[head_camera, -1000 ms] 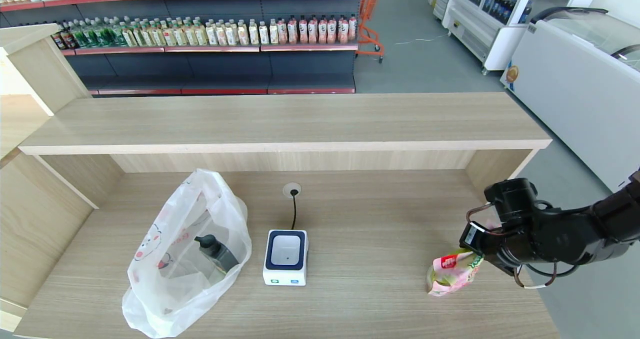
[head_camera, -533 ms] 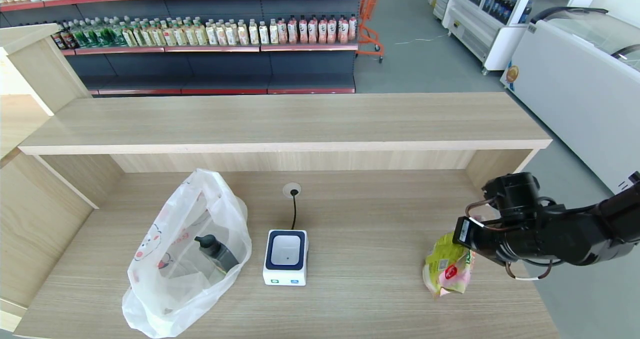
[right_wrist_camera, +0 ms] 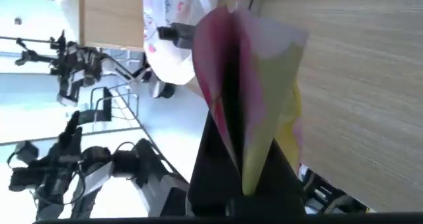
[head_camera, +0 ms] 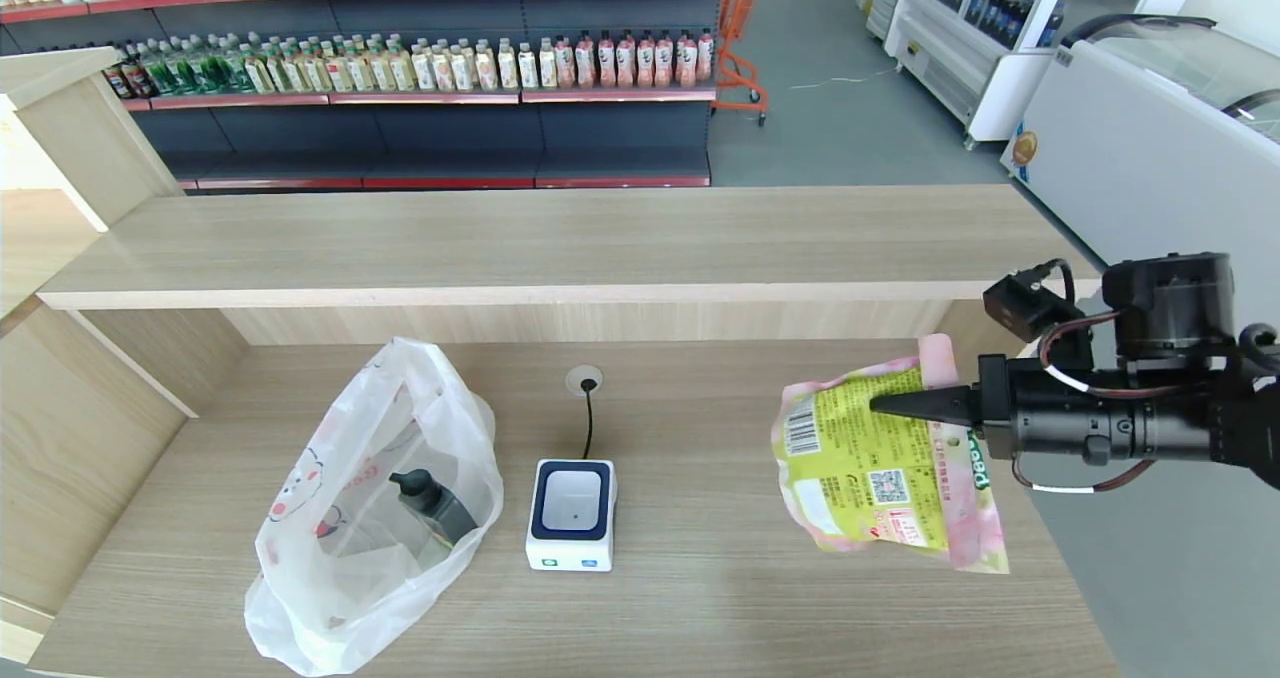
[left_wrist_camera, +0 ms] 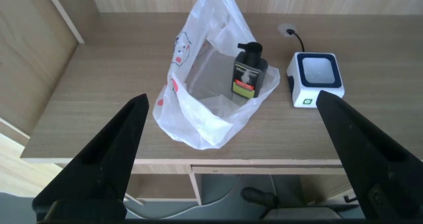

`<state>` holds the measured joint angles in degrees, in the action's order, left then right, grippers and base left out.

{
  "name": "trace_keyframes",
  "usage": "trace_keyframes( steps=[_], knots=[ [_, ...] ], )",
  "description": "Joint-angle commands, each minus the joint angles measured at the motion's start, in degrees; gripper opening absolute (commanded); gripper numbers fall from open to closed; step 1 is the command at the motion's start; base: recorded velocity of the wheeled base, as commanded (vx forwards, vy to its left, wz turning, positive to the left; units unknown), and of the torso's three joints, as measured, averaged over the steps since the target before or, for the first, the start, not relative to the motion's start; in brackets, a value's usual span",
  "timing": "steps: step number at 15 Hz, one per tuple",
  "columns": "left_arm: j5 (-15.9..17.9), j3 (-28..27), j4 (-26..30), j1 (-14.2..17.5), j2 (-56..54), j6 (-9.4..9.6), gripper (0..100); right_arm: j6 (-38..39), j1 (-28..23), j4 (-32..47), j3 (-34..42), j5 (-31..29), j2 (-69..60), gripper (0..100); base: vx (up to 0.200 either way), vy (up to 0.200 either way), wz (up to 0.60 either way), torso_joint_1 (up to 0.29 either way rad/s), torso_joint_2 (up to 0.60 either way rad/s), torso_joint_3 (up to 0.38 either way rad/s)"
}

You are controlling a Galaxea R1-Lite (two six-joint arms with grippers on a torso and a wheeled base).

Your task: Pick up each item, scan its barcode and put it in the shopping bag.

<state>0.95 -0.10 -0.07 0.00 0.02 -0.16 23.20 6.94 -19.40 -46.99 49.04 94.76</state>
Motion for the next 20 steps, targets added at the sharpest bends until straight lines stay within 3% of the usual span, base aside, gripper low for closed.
trace_keyframes(
  steps=[1,2,5,11,14,17,20],
  knots=[
    [0.02,0.01,-0.01,0.0,-0.02,-0.02,100,1.94,-0.17,-0.03,-0.55,8.0,-7.13,0,0.0,0.0,0.0,0.0,0.0,0.0],
    [0.02,0.01,-0.01,0.0,-0.02,-0.02,100,6.68,0.27,-0.03,-1.7,14.41,-9.33,0,0.0,0.0,0.0,0.0,0.0,0.0],
    [0.02,0.01,-0.01,0.0,-0.02,-0.02,100,19.52,2.38,-0.38,-4.6,20.48,-11.7,0,0.0,0.0,0.0,0.0,0.0,0.0],
    [0.02,0.01,-0.01,0.0,-0.02,-0.02,100,25.23,4.4,0.06,-3.81,30.5,-15.66,0,0.0,0.0,0.0,0.0,0.0,0.0],
    [0.02,0.01,-0.01,0.0,-0.02,-0.02,100,24.79,5.37,-0.2,-1.7,32.96,-17.59,0,0.0,0.0,0.0,0.0,0.0,0.0],
    [0.02,0.01,-0.01,0.0,-0.02,-0.02,100,12.31,9.32,-4.86,5.07,33.75,-21.81,0,0.0,0.0,0.0,0.0,0.0,0.0],
    [0.02,0.01,-0.01,0.0,-0.02,-0.02,100,2.2,9.67,-4.77,8.15,33.75,-23.13,0,0.0,0.0,0.0,0.0,0.0,0.0]
  ],
)
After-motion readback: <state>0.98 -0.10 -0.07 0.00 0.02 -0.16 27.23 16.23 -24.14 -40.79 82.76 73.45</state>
